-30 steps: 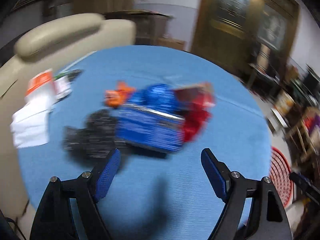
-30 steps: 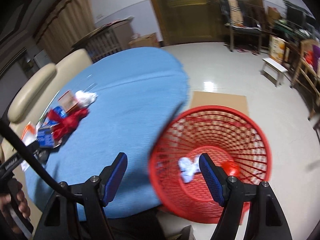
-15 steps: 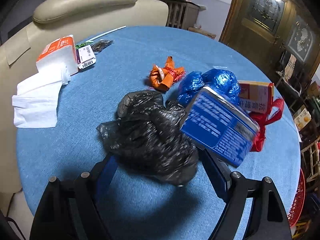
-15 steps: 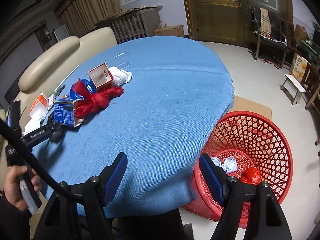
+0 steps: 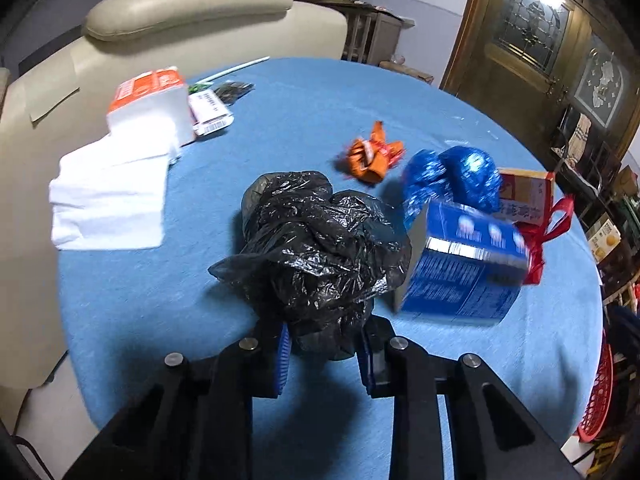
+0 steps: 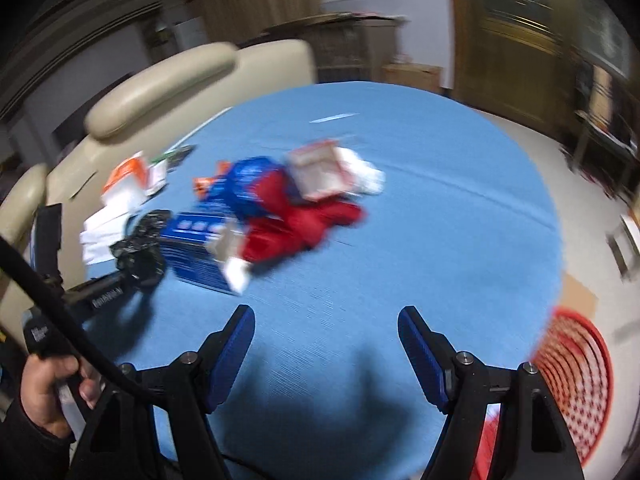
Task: Collect trash
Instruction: 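Grasp the black plastic bag with the left gripper while the right gripper grasps the blue printed box, then carry the black bag and blue box over the red wastebasket and release both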
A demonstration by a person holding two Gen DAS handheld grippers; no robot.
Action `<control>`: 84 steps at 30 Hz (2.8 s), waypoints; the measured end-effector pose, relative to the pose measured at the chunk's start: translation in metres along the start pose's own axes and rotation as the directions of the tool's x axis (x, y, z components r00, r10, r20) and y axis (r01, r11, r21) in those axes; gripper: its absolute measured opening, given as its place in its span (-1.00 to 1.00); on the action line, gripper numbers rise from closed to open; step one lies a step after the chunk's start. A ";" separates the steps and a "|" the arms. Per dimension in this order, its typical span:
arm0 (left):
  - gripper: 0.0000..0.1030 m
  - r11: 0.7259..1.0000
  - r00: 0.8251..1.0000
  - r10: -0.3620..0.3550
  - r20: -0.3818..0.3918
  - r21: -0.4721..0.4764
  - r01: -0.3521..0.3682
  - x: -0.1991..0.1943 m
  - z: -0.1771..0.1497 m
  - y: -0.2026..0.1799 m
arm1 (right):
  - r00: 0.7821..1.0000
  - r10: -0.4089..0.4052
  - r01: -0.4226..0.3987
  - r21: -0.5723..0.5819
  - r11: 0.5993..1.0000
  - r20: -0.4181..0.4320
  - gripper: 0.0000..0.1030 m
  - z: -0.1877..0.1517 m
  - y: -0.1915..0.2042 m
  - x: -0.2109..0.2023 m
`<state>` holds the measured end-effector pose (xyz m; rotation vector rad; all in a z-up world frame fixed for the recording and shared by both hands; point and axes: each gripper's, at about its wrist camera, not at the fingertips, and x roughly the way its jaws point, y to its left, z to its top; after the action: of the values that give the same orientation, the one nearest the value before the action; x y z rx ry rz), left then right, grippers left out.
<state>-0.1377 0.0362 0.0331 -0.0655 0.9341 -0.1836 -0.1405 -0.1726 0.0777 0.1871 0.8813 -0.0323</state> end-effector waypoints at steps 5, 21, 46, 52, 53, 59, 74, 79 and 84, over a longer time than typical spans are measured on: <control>0.25 0.998 0.999 -0.029 -0.021 -0.048 0.028 0.002 -0.005 0.019 | 0.996 0.085 -0.086 -0.117 0.989 -0.017 0.50 0.018 0.046 0.025; -0.31 0.996 1.000 -0.022 0.012 -0.081 0.022 0.009 0.011 0.035 | 0.955 0.159 -0.257 -0.437 0.862 -0.249 0.50 0.070 0.116 0.125; 0.42 0.995 0.998 0.051 -0.033 -0.090 -0.053 0.012 0.007 0.046 | 0.944 0.221 -0.303 -0.376 0.876 -0.244 0.46 0.031 0.106 0.121; -0.37 0.997 0.999 0.026 -0.022 -0.079 -0.028 0.013 0.009 0.047 | 0.950 0.230 -0.290 -0.331 0.898 -0.210 0.31 0.032 0.093 0.106; -0.38 0.996 0.999 0.030 -0.016 -0.082 -0.031 0.011 0.010 0.047 | 0.951 0.234 -0.290 -0.320 0.902 -0.202 0.31 0.032 0.090 0.102; -0.38 0.998 0.999 0.037 0.034 -0.059 -0.035 -0.013 0.011 0.038 | 0.954 0.261 -0.287 -0.197 0.937 -0.148 0.31 0.028 0.065 0.068; -0.38 0.980 0.987 -0.122 0.100 0.170 0.104 -0.057 0.016 -0.067 | 0.964 0.253 -0.264 0.181 0.947 0.083 0.31 -0.002 -0.055 -0.027; -0.38 0.951 0.978 -0.196 0.079 0.260 0.169 -0.063 0.008 -0.115 | 0.978 0.185 -0.205 0.271 0.940 0.097 0.31 -0.029 -0.092 -0.045; -0.38 0.908 0.962 -0.269 0.045 0.346 0.238 -0.067 0.001 -0.163 | 0.988 0.096 -0.134 0.353 0.926 0.124 0.31 -0.057 -0.122 -0.066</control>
<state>-0.1967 -0.1115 0.1093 0.1224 0.7890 -0.5770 -0.2385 -0.2854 0.0750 0.5774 0.7527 -0.0940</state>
